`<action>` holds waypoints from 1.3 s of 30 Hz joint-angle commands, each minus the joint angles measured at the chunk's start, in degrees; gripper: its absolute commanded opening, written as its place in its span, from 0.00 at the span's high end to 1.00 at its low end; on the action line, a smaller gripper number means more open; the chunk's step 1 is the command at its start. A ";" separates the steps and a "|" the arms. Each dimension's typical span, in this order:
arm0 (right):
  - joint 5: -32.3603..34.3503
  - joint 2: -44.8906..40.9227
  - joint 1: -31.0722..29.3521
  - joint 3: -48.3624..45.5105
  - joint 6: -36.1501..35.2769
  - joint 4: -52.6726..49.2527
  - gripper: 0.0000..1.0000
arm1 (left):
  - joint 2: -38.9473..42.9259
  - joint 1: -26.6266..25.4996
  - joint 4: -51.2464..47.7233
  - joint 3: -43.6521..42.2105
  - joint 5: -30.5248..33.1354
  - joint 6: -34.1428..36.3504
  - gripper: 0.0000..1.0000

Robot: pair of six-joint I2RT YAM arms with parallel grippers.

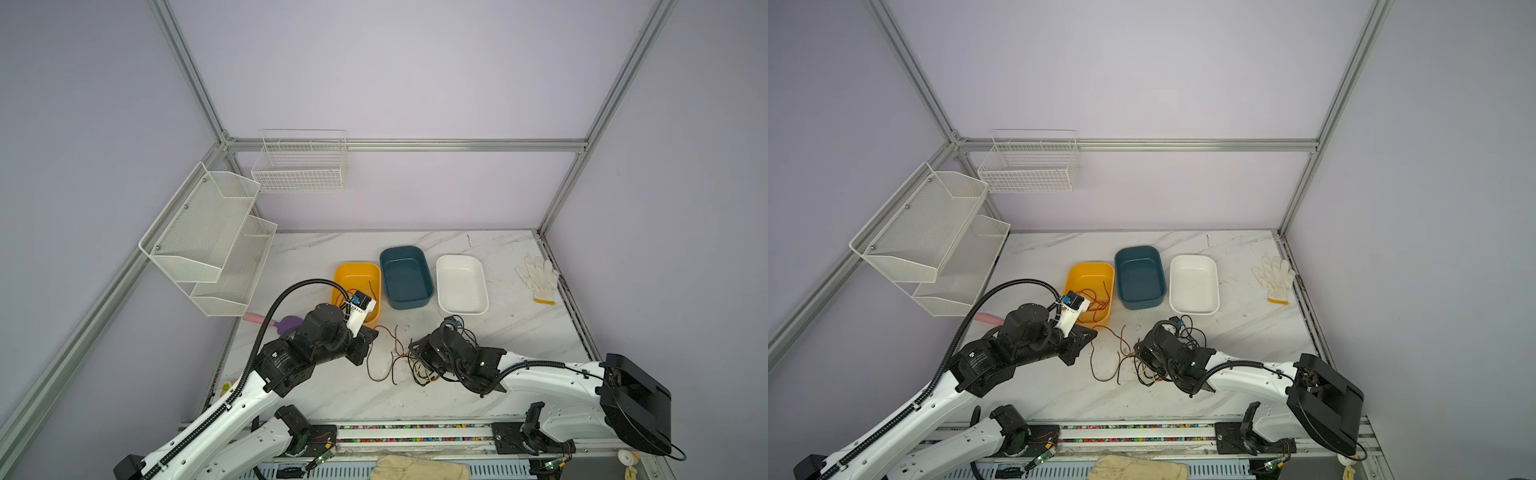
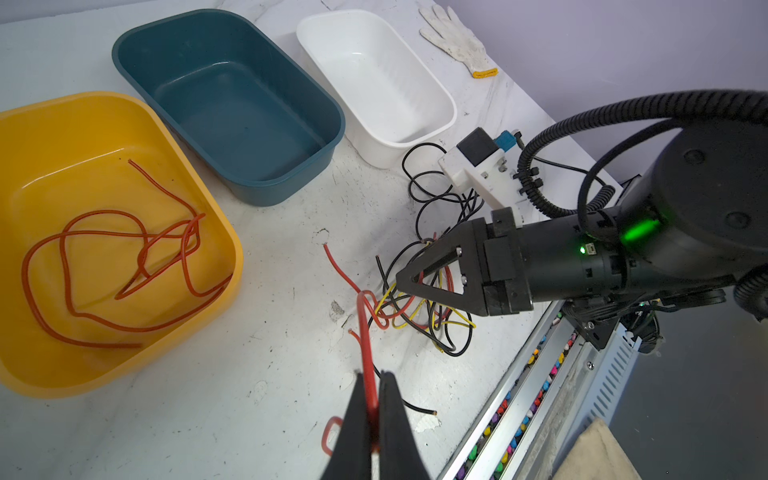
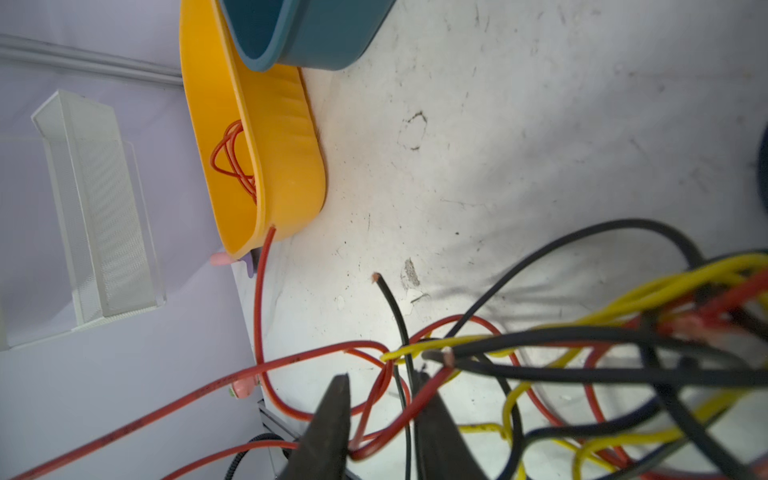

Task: Untangle the cables

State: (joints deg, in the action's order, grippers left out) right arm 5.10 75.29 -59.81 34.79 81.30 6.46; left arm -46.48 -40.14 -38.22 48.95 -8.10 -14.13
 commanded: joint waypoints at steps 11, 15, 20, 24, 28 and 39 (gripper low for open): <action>2.83 -10.57 3.42 -4.72 -0.02 -0.56 1.00 | 4.93 0.15 1.35 -2.02 7.97 0.10 1.00; 6.37 -19.16 4.50 -4.00 -1.82 -8.85 1.00 | 5.22 0.15 -0.53 -1.41 12.58 -0.75 1.00; 9.04 -29.08 5.34 -4.21 -2.80 -17.65 1.00 | 5.54 0.15 -1.77 -0.70 16.51 -0.49 1.00; 10.47 -34.61 5.85 -4.20 -2.81 -23.99 1.00 | 6.87 0.15 -2.38 -0.78 18.83 -0.20 1.00; 12.76 -39.55 6.19 -2.20 -3.21 -29.94 1.00 | 7.19 0.15 -3.06 -0.92 19.89 -0.06 1.00; 20.35 -45.11 6.16 9.24 -8.19 -45.59 1.00 | 7.16 0.15 -4.47 -0.87 24.36 -0.44 1.00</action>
State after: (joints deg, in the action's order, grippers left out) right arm 20.93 31.00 -53.98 41.76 74.81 -31.57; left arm -39.99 -40.16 -42.59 48.93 12.45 -14.35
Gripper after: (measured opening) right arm 0.059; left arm 0.047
